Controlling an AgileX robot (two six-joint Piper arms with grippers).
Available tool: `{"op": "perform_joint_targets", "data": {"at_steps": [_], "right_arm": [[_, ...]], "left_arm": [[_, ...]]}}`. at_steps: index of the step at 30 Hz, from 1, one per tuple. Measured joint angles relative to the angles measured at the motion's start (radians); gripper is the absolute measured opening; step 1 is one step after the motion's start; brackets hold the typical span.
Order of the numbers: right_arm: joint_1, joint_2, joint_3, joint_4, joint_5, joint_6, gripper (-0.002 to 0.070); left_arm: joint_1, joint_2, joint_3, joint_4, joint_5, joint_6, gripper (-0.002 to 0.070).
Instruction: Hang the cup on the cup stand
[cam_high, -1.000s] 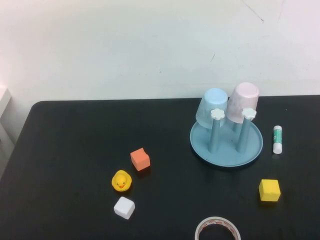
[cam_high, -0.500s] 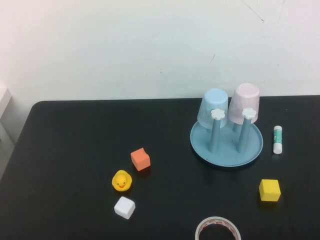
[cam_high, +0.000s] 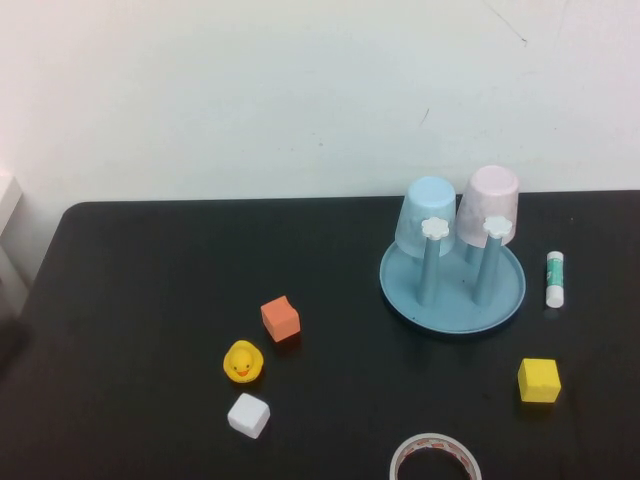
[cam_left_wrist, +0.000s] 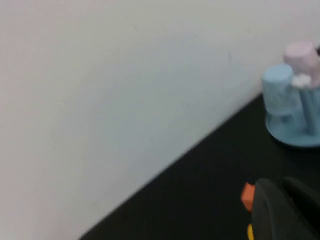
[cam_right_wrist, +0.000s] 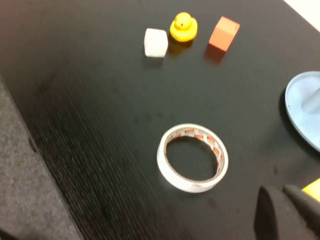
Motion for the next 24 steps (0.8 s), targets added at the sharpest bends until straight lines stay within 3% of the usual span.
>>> {"op": "perform_joint_targets", "data": {"at_steps": [7,19,24], "right_arm": [[0.000,0.000,0.000,0.000,0.018,0.000,-0.0001],[0.000,0.000,0.000,0.000,0.022,0.000,-0.0001],[0.000,0.000,0.000,0.000,0.022,0.000,-0.0001]], "left_arm": [[0.000,-0.011,0.192,0.020,-0.047,0.002,0.0000],[0.000,-0.017,0.386,0.024,0.070,0.003,0.0000],[0.029,-0.127,0.452,0.028,0.125,-0.004,0.0000]]}}
